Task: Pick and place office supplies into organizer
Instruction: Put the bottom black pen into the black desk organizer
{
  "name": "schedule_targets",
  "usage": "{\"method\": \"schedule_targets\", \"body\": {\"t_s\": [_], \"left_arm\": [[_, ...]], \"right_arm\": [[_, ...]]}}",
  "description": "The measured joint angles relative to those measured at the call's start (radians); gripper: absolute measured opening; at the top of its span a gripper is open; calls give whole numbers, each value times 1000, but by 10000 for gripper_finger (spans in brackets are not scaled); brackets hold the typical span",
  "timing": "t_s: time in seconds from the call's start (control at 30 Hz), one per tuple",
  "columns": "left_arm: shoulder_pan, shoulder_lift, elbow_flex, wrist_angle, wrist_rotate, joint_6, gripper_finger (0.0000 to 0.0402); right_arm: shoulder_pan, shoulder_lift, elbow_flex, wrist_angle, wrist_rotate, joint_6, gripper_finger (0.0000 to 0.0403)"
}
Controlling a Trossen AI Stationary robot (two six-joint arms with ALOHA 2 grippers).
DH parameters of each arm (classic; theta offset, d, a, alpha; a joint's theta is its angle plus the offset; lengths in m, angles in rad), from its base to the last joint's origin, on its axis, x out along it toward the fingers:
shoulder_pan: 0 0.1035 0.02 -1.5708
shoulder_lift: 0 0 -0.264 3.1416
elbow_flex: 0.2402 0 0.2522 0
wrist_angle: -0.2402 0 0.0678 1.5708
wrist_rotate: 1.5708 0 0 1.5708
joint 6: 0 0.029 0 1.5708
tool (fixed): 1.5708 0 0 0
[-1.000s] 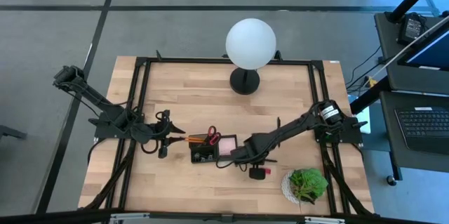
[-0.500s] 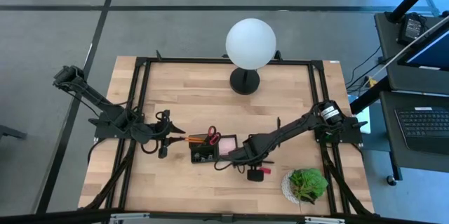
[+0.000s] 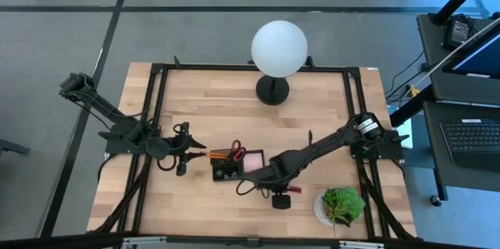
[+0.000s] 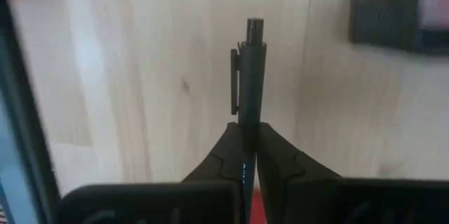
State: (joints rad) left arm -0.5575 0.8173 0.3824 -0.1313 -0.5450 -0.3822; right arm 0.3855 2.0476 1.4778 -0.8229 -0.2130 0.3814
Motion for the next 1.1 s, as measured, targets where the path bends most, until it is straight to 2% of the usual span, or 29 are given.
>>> {"method": "schedule_targets", "body": {"t_s": [0.33, 0.67, 0.87, 1.1], "left_arm": [[0, 0, 0, 0, 0, -1, 106], [1, 0, 0, 2, 44, -1, 106], [1, 0, 0, 2, 49, -1, 106], [0, 0, 0, 1, 50, 0, 106]], "right_arm": [[0, -2, 202, 81, 13, -152, 17], [-41, -3, 410, 163, 258, -309, 20], [-91, 1, 416, 363, 286, -398, 19], [-147, 42, 415, 442, 284, -468, 20]]}}
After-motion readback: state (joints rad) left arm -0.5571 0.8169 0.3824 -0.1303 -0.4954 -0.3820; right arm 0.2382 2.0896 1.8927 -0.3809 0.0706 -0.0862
